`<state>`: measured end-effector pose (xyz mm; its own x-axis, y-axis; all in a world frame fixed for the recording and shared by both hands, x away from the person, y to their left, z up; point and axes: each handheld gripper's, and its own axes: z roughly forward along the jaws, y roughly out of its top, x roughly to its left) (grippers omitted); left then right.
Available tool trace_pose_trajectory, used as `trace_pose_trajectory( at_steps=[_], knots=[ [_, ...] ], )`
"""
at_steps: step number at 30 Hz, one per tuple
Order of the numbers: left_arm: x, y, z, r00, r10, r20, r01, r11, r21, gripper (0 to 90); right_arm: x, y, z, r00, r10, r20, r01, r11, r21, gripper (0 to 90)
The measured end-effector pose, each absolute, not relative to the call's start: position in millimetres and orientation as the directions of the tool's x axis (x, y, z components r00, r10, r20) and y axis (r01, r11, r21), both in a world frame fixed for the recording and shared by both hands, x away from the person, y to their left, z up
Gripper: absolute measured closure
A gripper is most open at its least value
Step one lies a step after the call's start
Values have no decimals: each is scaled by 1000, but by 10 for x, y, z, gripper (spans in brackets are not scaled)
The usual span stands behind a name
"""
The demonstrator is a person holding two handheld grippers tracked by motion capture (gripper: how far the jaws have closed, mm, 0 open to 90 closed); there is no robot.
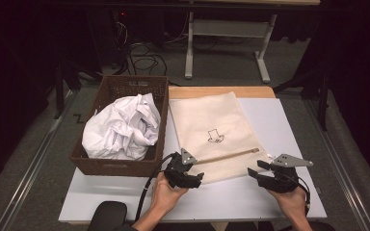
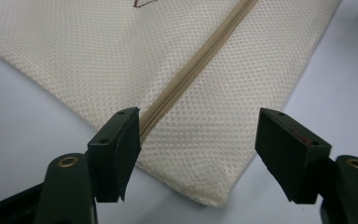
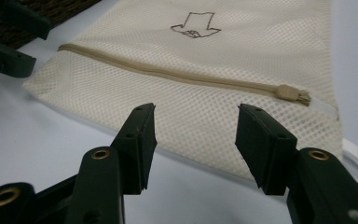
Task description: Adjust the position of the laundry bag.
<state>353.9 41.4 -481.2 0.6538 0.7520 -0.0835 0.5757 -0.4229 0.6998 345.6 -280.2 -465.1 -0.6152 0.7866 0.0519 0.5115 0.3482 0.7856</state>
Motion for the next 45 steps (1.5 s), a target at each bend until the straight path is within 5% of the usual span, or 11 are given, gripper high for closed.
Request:
trace_pose_trajectory(
  at_steps=[27, 40, 45],
  knots=[
    [3823, 243, -4979, 598, 801, -21, 636, -459, 620, 350, 4284, -2997, -4696, -403, 914, 55, 653, 245, 716, 554],
    [3886, 288, -5006, 609, 793, -19, 640, -477, 602, 590, 4542, -2932, -4841, -352, 935, 48, 719, 237, 653, 584],
    [3908, 305, -5005, 616, 787, -8, 634, -490, 599, 681, 4573, -2904, -4906, -354, 935, -5, 725, 277, 631, 666]
  ],
)
